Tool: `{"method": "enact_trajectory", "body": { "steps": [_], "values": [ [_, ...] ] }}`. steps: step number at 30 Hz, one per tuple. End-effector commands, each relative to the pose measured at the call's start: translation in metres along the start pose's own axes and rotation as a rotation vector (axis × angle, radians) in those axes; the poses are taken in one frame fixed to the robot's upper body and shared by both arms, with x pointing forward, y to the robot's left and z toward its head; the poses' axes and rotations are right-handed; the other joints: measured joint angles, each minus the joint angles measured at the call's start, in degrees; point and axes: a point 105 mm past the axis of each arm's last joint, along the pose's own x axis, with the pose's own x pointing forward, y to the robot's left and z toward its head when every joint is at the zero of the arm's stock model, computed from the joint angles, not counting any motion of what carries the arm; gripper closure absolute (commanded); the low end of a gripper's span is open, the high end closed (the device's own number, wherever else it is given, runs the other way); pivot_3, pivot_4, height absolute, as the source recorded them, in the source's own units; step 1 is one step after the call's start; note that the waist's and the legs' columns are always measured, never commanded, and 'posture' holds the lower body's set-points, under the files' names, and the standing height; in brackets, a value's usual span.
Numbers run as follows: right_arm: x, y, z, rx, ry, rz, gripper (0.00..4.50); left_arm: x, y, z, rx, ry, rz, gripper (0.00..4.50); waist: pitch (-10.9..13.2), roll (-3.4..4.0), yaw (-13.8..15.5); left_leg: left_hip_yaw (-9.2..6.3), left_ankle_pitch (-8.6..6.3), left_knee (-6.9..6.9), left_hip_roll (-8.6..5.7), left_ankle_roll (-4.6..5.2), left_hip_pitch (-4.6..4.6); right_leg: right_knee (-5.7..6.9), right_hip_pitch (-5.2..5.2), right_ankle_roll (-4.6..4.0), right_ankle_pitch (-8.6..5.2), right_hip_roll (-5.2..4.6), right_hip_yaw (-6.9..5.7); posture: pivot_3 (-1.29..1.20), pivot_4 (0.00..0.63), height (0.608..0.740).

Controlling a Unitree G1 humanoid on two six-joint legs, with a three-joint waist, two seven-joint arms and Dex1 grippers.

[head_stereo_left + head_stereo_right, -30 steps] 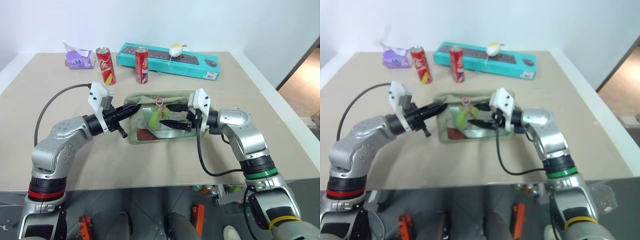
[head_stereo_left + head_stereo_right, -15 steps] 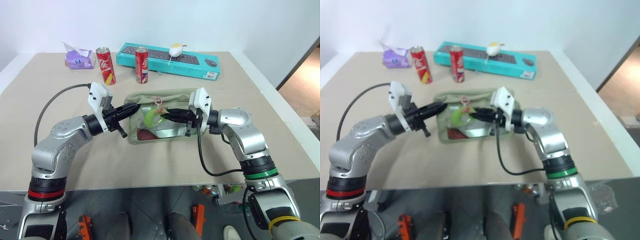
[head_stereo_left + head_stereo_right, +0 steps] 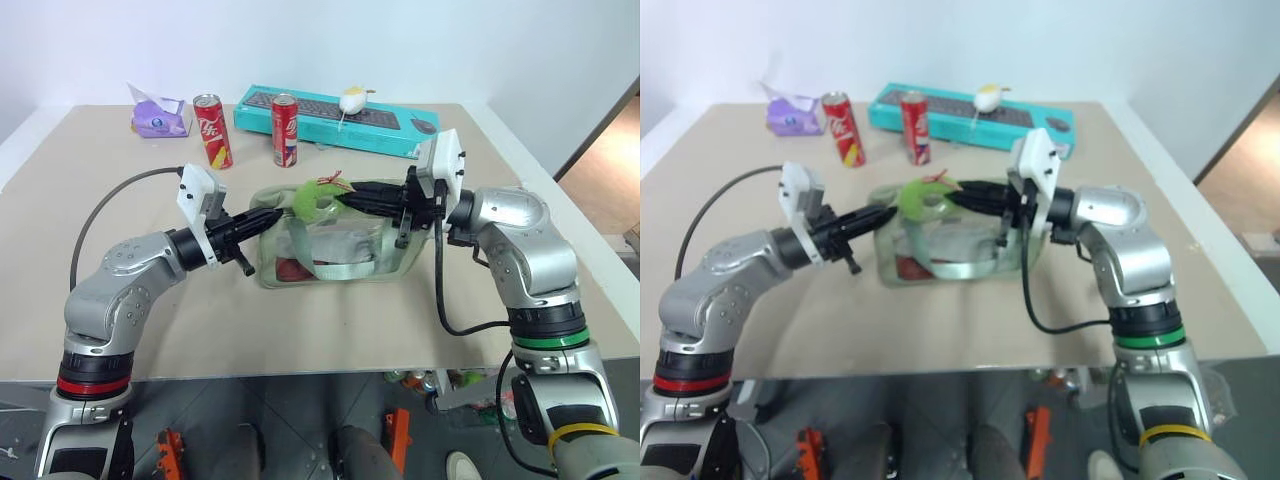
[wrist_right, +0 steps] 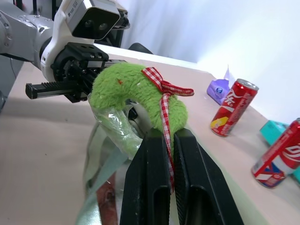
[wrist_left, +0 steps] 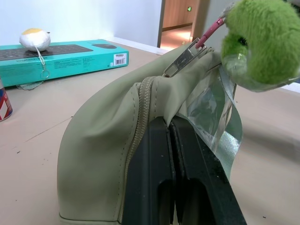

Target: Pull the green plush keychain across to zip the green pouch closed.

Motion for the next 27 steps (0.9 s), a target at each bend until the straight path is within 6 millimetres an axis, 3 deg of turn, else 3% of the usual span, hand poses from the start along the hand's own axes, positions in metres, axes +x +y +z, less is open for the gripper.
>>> {"method": "enact_trajectory", "body": {
  "steps": [1, 9, 19, 27],
  "values": [
    [-0.011, -0.013, 0.018, -0.098, -0.013, -0.026, 4.42, 0.002, -0.004, -0.001, -0.013, 0.009, -0.033, 4.5, 0.0, 0.0, 0.1, 0.0, 0.0, 0.0, 0.0, 0.0, 0.0, 0.0, 0.0, 0.0, 0.0, 0.0, -0.01, 0.0, 0.15, 0.74],
    [-0.019, -0.025, 0.018, -0.148, 0.023, -0.033, 4.42, -0.007, -0.009, -0.003, -0.057, 0.036, -0.074, 4.5, 0.0, 0.0, 0.2, -0.01, 0.0, -0.03, 0.01, 0.0, -0.01, -0.02, -0.02, -0.02, -0.01, 0.01, -0.01, 0.0, 0.15, 0.74],
    [-0.028, -0.035, 0.018, -0.175, 0.047, -0.06, 4.42, -0.008, 0.016, 0.006, -0.041, 0.019, 0.075, 4.5, 0.0, 0.0, 0.2, -0.01, 0.0, -0.04, 0.01, 0.0, -0.01, -0.02, -0.03, -0.03, -0.02, 0.02, -0.02, 0.0, 0.15, 0.74],
    [-0.035, -0.043, 0.018, -0.191, 0.066, -0.095, 4.42, -0.002, 0.015, 0.007, -0.045, 0.009, 0.065, 4.5, 0.0, 0.0, 0.2, 0.0, 0.0, -0.05, 0.01, 0.0, -0.02, -0.02, -0.05, -0.05, -0.01, 0.01, -0.01, 0.0, 0.15, 0.74]
  ]
}}
